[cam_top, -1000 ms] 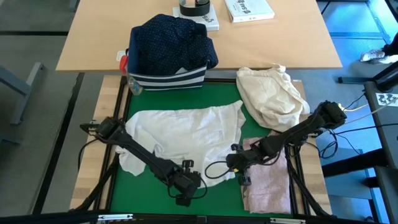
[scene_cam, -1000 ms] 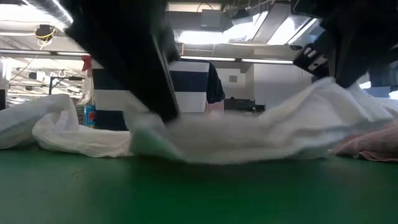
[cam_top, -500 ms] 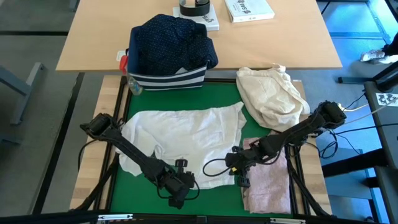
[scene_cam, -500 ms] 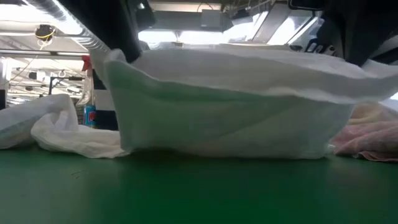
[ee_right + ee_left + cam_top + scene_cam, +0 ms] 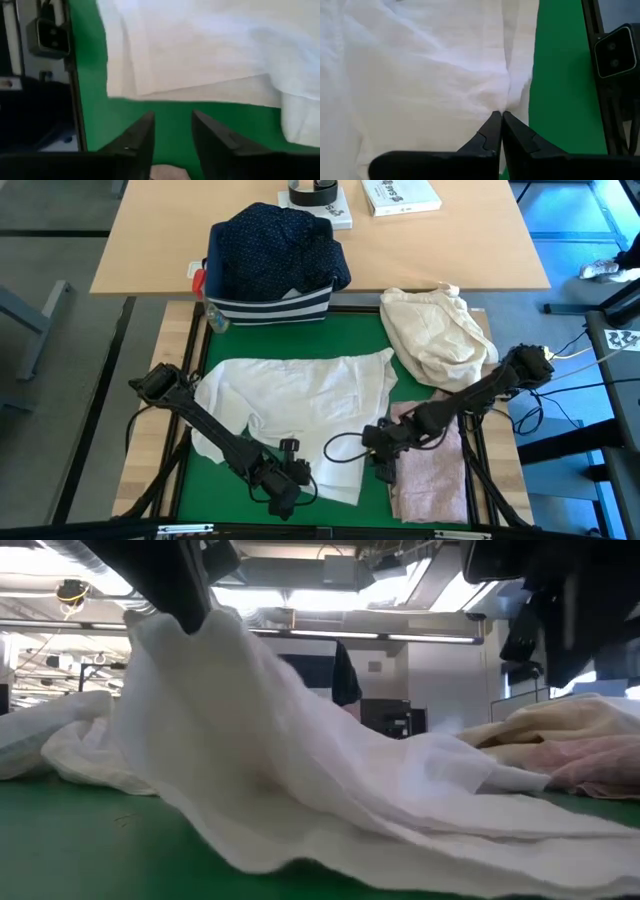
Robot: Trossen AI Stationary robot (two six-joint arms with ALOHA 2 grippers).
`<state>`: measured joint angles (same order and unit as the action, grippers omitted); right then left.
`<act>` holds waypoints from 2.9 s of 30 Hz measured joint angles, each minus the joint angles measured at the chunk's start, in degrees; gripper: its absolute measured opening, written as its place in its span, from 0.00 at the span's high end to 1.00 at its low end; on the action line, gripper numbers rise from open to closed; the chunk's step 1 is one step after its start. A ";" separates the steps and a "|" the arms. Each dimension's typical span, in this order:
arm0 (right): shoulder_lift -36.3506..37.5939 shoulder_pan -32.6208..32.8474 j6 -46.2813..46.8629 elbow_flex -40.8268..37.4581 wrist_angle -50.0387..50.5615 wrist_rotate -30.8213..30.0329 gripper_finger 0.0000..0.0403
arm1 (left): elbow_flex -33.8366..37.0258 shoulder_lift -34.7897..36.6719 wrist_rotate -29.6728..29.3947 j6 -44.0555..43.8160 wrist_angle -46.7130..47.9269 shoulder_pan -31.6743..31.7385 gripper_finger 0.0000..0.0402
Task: Fold laundry
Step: Fold the white polo shirt
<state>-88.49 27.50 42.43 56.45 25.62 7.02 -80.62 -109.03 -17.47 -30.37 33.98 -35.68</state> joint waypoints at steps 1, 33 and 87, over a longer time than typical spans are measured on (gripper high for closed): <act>0.06 0.70 -0.70 -0.04 -0.43 0.05 0.64 | 0.00 0.00 0.00 -0.03 0.00 0.00 0.98; -20.52 11.46 -11.27 0.04 -25.54 -20.75 0.86 | -0.02 -0.01 -0.02 2.51 0.04 0.41 0.98; -23.51 15.09 3.84 11.82 -29.15 5.15 0.59 | -0.07 -0.02 22.85 -2.80 -3.57 -1.15 0.66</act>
<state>-112.00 42.59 46.26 68.27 -3.54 12.16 -80.68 -109.06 5.37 -33.17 30.41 -36.83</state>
